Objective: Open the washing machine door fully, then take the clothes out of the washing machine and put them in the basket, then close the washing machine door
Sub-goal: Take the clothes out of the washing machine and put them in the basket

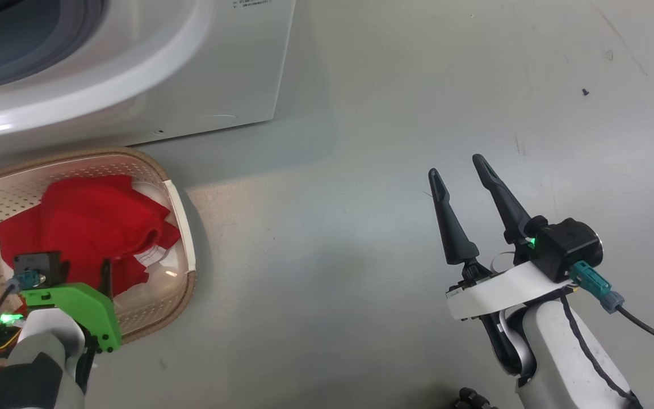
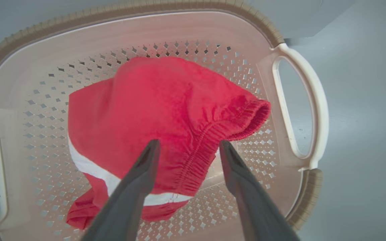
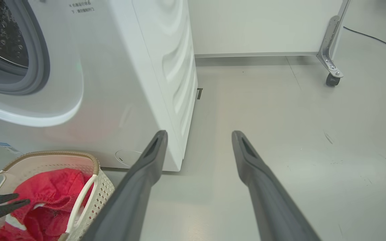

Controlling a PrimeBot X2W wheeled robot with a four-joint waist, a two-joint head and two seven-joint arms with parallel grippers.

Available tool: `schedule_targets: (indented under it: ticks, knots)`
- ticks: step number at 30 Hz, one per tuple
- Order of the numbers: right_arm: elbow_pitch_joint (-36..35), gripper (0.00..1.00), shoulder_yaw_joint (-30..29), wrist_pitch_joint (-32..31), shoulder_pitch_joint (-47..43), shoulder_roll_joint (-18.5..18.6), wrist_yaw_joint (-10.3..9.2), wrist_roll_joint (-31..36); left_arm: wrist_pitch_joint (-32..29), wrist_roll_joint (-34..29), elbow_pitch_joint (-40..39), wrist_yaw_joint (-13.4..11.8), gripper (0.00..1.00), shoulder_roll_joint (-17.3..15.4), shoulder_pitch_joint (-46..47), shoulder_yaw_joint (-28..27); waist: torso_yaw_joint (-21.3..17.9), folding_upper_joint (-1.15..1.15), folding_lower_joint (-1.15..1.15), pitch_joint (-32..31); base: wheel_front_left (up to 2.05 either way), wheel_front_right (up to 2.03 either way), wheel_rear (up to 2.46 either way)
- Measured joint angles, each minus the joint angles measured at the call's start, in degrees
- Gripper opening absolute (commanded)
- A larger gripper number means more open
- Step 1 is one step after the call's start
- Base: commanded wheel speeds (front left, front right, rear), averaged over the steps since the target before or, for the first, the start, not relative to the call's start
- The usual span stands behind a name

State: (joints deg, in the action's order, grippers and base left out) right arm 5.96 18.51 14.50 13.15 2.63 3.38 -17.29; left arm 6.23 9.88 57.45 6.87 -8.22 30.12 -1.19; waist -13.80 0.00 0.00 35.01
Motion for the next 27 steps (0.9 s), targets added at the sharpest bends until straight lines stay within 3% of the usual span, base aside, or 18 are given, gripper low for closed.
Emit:
schedule_targets:
  ticks: [13, 27]
  knots:
    - [1.09, 1.00, 0.27, 0.00, 0.56, 0.01, 0.03, -0.34, 6.57, 0.16, 1.89, 0.03, 1.00, 1.09, 0.25, 1.09, 1.29, 0.00, 0.00, -3.83, 0.00, 0.00, 0.00]
    - [3.42, 1.00, -2.49, 0.01, 0.29, 0.04, 0.07, -1.35, 8.21, 0.31, -7.43, 0.08, 1.00, 2.55, -0.02, 2.26, 4.10, 0.00, 0.00, -12.74, 0.00, 0.00, 0.00]
